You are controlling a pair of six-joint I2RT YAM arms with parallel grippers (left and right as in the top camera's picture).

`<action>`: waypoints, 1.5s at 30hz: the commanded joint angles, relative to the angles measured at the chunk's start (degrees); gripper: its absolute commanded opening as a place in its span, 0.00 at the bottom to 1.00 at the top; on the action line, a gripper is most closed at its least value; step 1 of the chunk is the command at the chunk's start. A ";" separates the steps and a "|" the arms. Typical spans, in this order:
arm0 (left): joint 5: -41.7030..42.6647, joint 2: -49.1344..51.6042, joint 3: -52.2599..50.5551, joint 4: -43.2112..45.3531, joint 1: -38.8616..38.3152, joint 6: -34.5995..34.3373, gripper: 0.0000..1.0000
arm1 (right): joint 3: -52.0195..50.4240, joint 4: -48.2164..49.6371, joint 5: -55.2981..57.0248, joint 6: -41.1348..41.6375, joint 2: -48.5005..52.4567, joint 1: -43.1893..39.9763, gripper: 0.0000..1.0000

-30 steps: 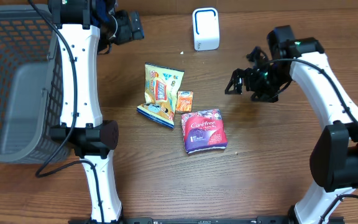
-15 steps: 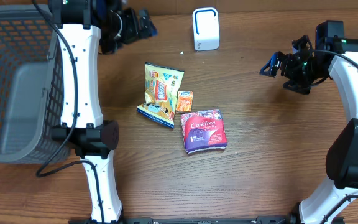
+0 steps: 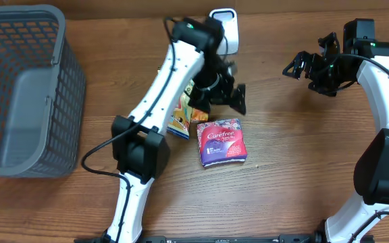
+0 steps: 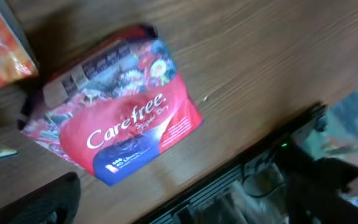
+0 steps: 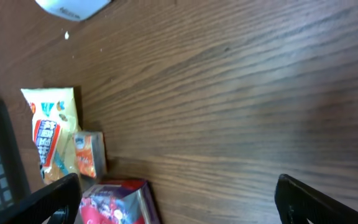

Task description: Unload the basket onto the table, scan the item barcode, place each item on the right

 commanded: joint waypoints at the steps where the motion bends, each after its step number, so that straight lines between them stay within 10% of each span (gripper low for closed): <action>1: -4.96 -1.01 -1.27 -0.17 1.22 -2.45 0.90 | -0.13 0.52 0.70 0.02 0.00 -1.31 1.00; 11: -14.45 -23.02 -10.95 -0.15 5.22 -7.82 1.00 | -0.13 0.66 0.72 0.02 0.00 -2.29 1.00; 18: -3.43 -33.88 -32.85 7.45 1.49 -8.46 1.00 | -0.13 1.14 0.70 0.02 0.00 -2.29 1.00; 25: -1.70 -33.38 -49.35 26.80 -0.48 -15.06 0.72 | -0.13 0.11 0.70 0.02 0.00 -2.29 1.00; 32: -11.72 -33.03 -60.26 40.04 2.49 -28.72 0.68 | -0.13 -0.63 0.68 0.02 0.00 -2.29 1.00; 39: 1.46 -33.00 -70.71 58.05 3.26 -31.69 0.67 | -0.13 -0.81 0.68 0.02 0.00 -2.27 1.00; 45: -1.09 -33.00 -73.96 61.27 3.06 -37.16 0.38 | -0.13 -0.81 0.68 0.02 0.00 -2.27 1.00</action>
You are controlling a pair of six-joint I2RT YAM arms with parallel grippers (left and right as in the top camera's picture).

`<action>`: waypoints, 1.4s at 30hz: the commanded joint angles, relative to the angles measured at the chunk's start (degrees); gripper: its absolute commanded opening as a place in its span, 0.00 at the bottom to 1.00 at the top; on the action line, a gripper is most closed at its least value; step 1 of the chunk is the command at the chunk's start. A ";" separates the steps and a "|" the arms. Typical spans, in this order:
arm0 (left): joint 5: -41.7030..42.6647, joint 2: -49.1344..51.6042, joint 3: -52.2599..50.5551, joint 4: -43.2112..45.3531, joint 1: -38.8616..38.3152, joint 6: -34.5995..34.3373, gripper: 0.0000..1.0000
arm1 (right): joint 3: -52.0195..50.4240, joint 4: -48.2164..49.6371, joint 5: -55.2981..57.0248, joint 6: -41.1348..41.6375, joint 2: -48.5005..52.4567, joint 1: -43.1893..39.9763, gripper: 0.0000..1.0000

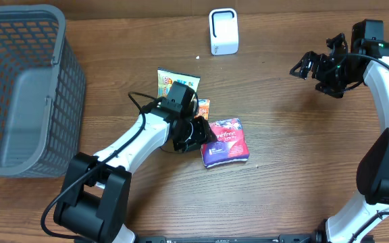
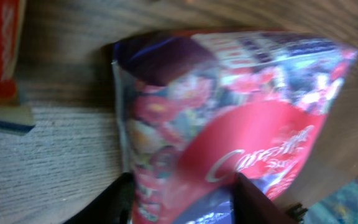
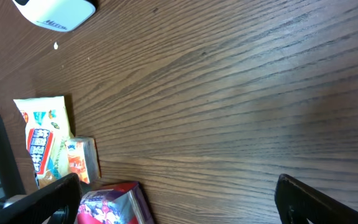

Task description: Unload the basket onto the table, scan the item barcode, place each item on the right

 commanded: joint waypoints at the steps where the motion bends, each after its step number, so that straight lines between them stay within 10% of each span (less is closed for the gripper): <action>1: -0.90 -0.59 -1.29 0.39 -0.37 -5.55 0.38 | -0.13 0.07 0.17 0.02 0.00 -0.07 1.00; 5: -4.72 -0.59 -1.33 0.44 -0.39 -6.67 0.35 | -0.13 0.07 0.17 0.02 0.00 -0.07 1.00; 10: -5.44 -0.59 -1.33 0.48 -0.39 -6.62 0.04 | -0.13 0.02 0.17 0.02 0.00 -0.07 1.00; 24: -5.11 -1.31 6.88 -4.66 -0.87 4.46 0.04 | -0.15 -0.20 0.22 -0.02 0.00 -0.07 1.00; 35: -35.95 -1.40 26.56 -18.78 -6.21 11.45 0.04 | -0.15 -1.01 4.09 0.00 0.00 -0.09 1.00; 42: -30.60 0.72 25.24 -24.79 -4.79 2.99 0.20 | -0.15 -5.68 4.04 -0.07 0.00 -0.02 1.00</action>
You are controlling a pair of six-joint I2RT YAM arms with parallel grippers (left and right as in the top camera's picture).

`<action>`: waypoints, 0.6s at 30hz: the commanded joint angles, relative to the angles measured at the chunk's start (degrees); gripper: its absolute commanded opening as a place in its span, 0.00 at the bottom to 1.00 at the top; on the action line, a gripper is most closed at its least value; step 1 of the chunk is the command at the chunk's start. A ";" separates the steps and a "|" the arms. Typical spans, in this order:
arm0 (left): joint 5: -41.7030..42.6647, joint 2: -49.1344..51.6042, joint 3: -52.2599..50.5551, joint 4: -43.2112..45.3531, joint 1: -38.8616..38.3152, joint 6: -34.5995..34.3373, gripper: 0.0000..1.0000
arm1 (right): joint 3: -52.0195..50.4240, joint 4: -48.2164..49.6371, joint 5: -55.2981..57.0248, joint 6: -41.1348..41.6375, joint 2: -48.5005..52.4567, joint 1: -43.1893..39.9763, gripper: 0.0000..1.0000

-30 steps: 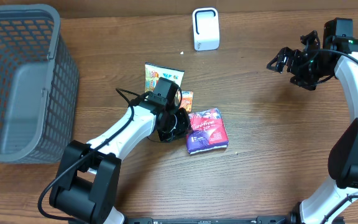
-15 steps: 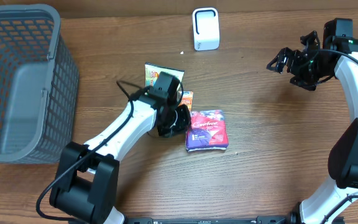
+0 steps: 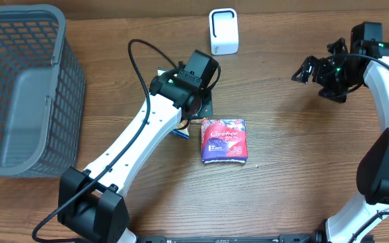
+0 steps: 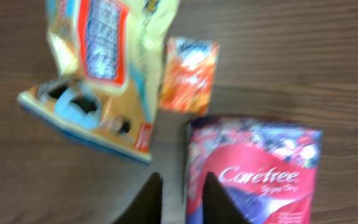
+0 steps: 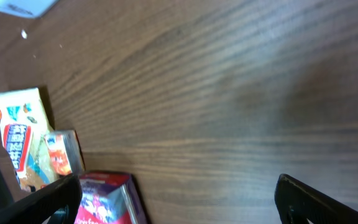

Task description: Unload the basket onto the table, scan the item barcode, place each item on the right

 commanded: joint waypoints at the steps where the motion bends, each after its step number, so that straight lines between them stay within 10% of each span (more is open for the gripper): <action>1: 6.73 1.64 -1.33 -1.22 1.22 -4.26 0.24 | -0.15 -1.44 0.55 -0.02 0.00 -0.02 1.00; 9: 41.92 10.27 -7.37 7.19 0.50 4.35 0.83 | -0.15 -3.30 -1.40 -0.20 0.00 0.98 1.00; 18: 35.52 17.57 -7.61 7.15 0.74 4.55 0.83 | -0.15 -3.30 -1.36 -0.20 0.00 3.69 1.00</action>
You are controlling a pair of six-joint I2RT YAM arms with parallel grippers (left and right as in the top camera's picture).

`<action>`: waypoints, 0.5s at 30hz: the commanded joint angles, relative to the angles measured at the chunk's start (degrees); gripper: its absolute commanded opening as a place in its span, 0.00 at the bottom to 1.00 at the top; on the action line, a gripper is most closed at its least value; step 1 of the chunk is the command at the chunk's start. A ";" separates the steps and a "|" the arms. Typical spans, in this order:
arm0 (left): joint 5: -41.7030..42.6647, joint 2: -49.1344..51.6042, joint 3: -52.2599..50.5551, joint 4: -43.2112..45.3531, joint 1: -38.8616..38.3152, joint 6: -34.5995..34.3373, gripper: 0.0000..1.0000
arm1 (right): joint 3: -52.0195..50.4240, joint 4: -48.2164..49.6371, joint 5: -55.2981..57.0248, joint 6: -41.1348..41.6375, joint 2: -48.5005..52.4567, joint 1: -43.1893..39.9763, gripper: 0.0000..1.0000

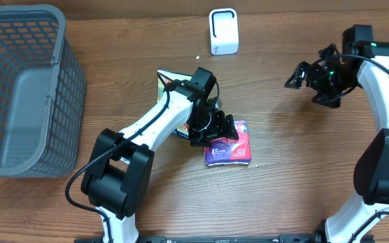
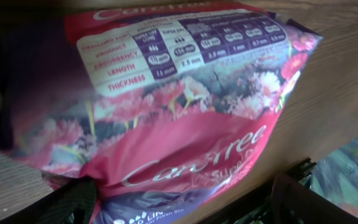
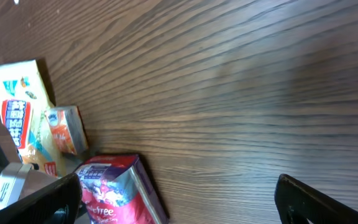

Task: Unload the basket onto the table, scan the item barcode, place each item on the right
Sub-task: 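Grasp the pink Carefree pack with the right gripper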

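A red and purple Carefree pack [image 1: 230, 146] lies flat on the wooden table, filling the left wrist view [image 2: 166, 106]. My left gripper [image 1: 211, 128] is low over the pack's left part and open [image 2: 185, 208]. One finger [image 2: 67, 202] rests against the pack's edge; the other stands apart from it. The white scanner [image 1: 223, 31] stands at the table's back edge. My right gripper [image 1: 301, 73] hangs open and empty in the air at the right [image 3: 179, 202]; the pack [image 3: 114, 186] shows in its lower left.
A yellow snack bag [image 1: 169, 82] and a small orange box [image 3: 67, 129] lie just left of the pack, partly under my left arm. A grey mesh basket [image 1: 19, 88] stands at the far left. The bare wood [image 1: 296, 155] lies between the arms.
My left gripper was shut and high above the snack bag and pack. It is now low over the pack with its jaws open. The right gripper has shifted slightly left.
My left gripper first hung open above the pack. Then it was low at the pack's left edge, jaws narrow on it. After that it was raised and shut with nothing in it, the pack still on the table. Now it is down at the pack again, open.
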 commanded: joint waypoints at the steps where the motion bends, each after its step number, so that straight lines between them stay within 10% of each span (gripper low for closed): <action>1: -2.19 4.79 -1.05 0.02 -0.39 1.97 0.82 | -0.15 0.11 -0.61 -0.24 0.00 0.90 1.00; 5: -2.36 5.16 -1.01 0.09 -0.20 1.97 0.50 | -0.20 -2.23 -0.20 -0.48 0.00 1.75 0.99; 15: -0.20 4.39 12.50 -12.46 5.29 9.97 0.52 | -0.55 -10.82 -10.78 -11.56 0.00 4.42 0.81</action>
